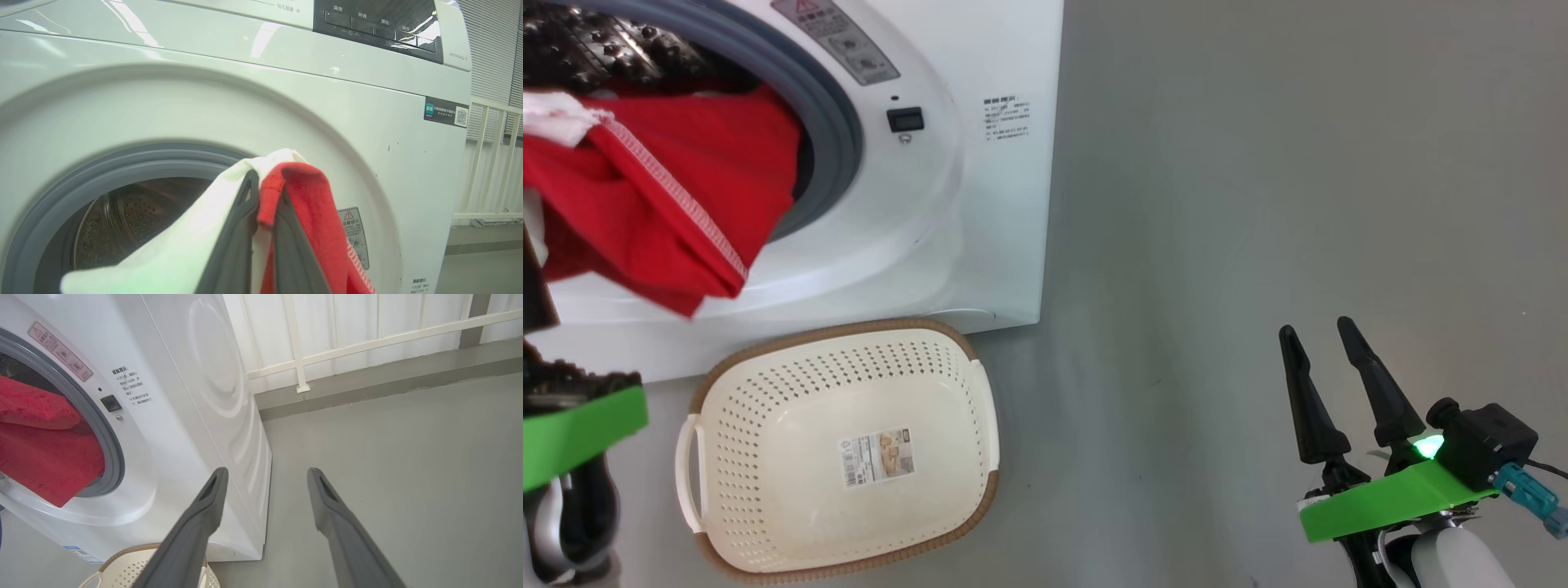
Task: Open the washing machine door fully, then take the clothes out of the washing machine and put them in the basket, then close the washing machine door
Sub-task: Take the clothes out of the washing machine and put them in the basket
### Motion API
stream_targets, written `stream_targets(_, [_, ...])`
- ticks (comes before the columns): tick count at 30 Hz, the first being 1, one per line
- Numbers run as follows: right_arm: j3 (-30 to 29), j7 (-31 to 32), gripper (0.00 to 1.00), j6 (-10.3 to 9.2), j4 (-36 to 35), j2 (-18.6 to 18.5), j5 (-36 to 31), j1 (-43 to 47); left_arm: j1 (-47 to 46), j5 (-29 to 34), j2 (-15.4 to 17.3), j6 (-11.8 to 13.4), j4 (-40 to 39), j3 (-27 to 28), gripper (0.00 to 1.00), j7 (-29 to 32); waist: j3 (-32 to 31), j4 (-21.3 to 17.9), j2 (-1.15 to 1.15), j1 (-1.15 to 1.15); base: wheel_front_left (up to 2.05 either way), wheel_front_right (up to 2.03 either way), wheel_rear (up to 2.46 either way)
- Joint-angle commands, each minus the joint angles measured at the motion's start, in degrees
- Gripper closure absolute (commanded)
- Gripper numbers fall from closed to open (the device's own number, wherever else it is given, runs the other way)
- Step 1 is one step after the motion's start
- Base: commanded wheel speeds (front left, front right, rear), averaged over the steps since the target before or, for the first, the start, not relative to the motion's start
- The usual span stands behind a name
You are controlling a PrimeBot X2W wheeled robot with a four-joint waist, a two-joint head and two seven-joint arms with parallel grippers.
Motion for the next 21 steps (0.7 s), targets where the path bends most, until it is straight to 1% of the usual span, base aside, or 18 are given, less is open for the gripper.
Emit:
stream_targets(1, [0.93,-0.37,0.00,0.37,-1.62,-0.11,-0.27,0.82,0.96,0.63,1.31,-0.31,-2.62,1.96,1.00,-0.26,0.08,0.07,0.00,0.00,0.00,0.00,0.00])
stream_targets(4, [0.96,-0.37,0.00,0.37,-1.59,-0.11,-0.24,0.87,2.17,0.96,1.01,-0.31,-3.69,1.31,1.00,-0.26,0.20,0.30,0.00,0.00,0.00,0.00,0.00])
stream_targets(11, [1.41,-0.37,0.00,0.37,-1.50,-0.11,-0.24,0.43,3.76,0.70,0.97,-0.32,0.27,-0.28,1.00,-0.26,0.59,0.02,0.00,0.00,0.00,0.00,0.00])
stream_targets(15, [1.44,-0.37,0.00,0.37,-1.67,-0.11,-0.18,0.24,4.79,0.58,0.59,-0.32,4.30,-1.92,1.00,-0.26,1.30,-0.28,0.00,0.00,0.00,0.00,0.00])
stream_targets(20, [2.00,-0.37,0.00,0.37,-2.02,-0.11,0.38,-0.32,5.79,0.52,0.19,-0.32,11.50,-4.11,1.00,-0.26,3.57,-0.91,0.00,0.00,0.00,0.00,0.00])
stream_targets(21, [2.00,-0.37,0.00,0.37,-2.02,-0.11,0.38,-0.32,5.79,0.52,0.19,-0.32,11.50,-4.11,1.00,-0.26,3.57,-0.91,0.00,0.00,0.00,0.00,0.00])
